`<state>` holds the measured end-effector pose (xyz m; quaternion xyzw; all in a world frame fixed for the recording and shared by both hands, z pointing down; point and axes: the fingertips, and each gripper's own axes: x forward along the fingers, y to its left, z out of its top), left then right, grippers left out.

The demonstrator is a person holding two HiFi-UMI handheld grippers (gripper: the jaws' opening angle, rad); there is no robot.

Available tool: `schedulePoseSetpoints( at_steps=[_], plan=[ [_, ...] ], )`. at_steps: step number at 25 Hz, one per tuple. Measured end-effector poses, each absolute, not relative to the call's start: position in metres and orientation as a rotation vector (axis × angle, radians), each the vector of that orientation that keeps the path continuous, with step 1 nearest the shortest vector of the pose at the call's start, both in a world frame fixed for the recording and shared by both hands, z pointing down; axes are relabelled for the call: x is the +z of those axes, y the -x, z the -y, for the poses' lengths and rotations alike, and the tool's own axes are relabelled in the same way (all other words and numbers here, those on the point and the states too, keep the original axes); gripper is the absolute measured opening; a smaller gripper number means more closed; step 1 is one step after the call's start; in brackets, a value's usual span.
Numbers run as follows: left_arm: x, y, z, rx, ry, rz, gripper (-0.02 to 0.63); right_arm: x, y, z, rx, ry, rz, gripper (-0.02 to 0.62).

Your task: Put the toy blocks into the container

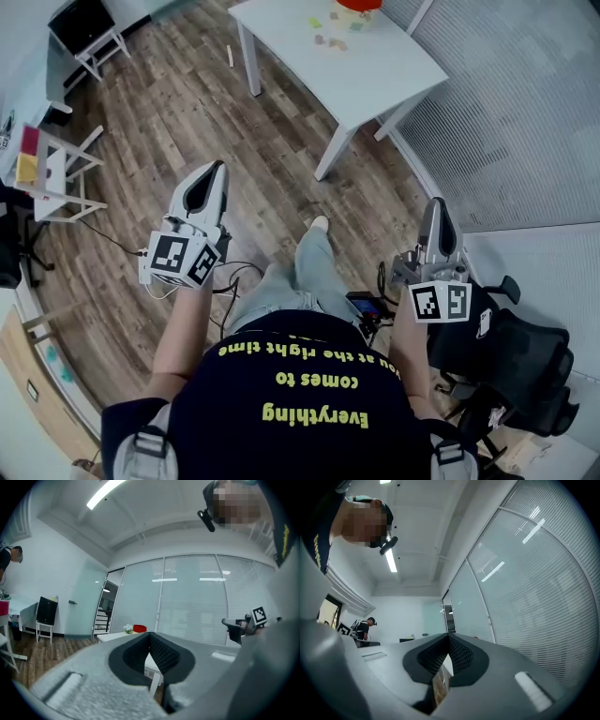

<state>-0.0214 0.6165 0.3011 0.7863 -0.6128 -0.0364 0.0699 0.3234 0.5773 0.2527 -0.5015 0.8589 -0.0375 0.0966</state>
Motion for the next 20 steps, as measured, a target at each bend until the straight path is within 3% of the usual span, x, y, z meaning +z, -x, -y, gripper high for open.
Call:
schedulePoseSetpoints(
  at_steps=[20],
  plan=[
    [0.28,0.019,-0.452,-0.139,-2.296,1.977,0.0,0.244,-0.279,-0.377,-0.13,1.233,-2.67,0.005]
  ],
)
